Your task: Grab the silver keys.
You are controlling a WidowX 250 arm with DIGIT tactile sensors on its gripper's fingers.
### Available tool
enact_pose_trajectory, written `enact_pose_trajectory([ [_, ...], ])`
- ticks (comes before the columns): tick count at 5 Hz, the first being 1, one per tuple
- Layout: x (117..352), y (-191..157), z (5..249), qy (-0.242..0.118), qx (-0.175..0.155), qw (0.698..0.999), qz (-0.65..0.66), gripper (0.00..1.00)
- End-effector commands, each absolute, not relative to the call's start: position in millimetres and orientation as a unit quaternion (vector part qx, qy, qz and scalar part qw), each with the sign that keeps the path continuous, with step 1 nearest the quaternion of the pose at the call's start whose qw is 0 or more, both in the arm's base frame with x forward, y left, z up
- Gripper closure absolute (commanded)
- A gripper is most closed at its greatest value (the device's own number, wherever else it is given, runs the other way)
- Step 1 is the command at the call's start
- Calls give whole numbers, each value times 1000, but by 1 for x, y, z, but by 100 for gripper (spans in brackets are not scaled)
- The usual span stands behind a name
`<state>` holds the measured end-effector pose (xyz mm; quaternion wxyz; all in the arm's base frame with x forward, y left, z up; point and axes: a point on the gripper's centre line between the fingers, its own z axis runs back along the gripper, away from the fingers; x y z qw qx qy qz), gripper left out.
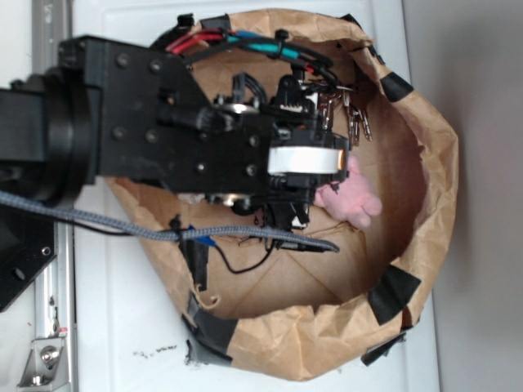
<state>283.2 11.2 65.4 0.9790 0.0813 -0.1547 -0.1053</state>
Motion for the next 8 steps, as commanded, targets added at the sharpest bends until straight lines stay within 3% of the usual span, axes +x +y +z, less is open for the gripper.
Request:
enact_pose_trajectory([
  [1,306,47,93,-191,64,974,-106,0],
  [3,295,53,88,-206,88,968,-116,0],
  [8,314,74,86,-219,130,964,-72,0],
])
